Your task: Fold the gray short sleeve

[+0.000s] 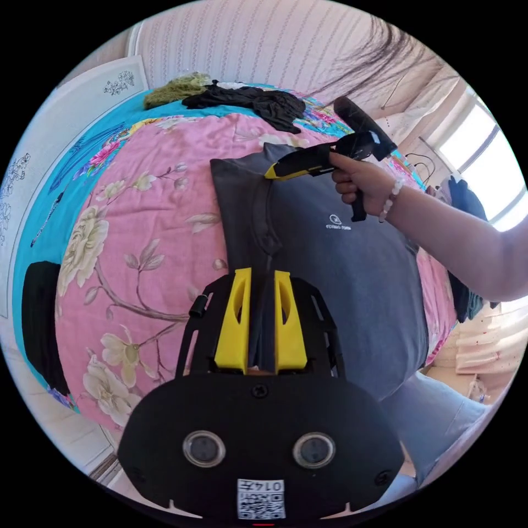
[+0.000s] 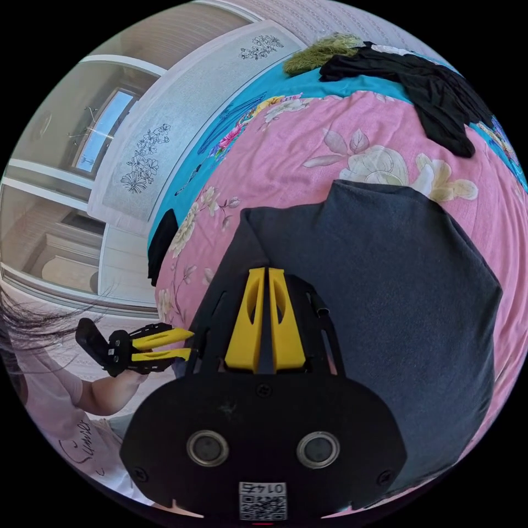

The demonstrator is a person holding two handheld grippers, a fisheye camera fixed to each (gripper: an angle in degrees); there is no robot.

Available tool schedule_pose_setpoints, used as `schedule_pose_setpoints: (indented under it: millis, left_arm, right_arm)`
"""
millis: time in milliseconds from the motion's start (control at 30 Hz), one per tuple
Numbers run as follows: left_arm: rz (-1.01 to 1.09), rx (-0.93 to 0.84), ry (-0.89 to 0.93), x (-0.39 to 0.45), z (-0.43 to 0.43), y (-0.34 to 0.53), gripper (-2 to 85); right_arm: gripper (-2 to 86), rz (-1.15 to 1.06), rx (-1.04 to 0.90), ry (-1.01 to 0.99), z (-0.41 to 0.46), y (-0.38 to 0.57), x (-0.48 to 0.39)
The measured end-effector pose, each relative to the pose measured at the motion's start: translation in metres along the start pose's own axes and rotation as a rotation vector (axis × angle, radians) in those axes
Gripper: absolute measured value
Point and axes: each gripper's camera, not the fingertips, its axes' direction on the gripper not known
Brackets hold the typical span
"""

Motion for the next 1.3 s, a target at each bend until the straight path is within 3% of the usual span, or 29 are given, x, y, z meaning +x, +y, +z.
schedule_pose_setpoints:
  millis: [67, 300, 600, 833, 1000, 1100, 1233, 1300]
  left_arm:
    - [-0.021, -0.022, -0.118, 0.0, 0.016, 0.002, 6.4]
    - [-0.089, 0.047, -0.227, 0.003, 0.021, 0.001, 5.1]
    - [-0.104, 0.06, -0.161, 0.006, 0.034, -0.001, 4.7]
    - [0.001, 0.042, 0.03, 0.021, 0.052, -0.01, 5.3]
    - [0.047, 0.078, -0.092, 0.029, 0.055, -0.026, 5.9]
    - [0.09, -0.028, -0.116, 0.033, 0.087, -0.037, 3.6]
    - [0.014, 0.048, -0.196, 0.026, 0.085, -0.041, -0.6]
    - [-0.013, -0.016, -0.147, 0.018, 0.101, -0.043, -0.7]
  right_arm:
    - [0.4, 0.004, -0.001, -0.017, 0.0, 0.003, -0.001]
    - [0.4, 0.011, 0.031, -0.049, -0.002, 0.009, -0.006]
    - [0.4, 0.019, 0.073, -0.085, -0.021, 0.032, -0.011]
    - [0.4, 0.027, 0.056, -0.052, -0.042, 0.059, -0.001]
    - [0.4, 0.064, 0.063, -0.083, -0.052, 0.076, 0.009]
    - [0.4, 0.065, 0.067, -0.076, -0.059, 0.082, 0.005]
    - [0.4, 0.06, 0.089, -0.076, -0.07, 0.088, -0.002]
    - [0.4, 0.063, 0.076, -0.08, -0.069, 0.089, -0.003]
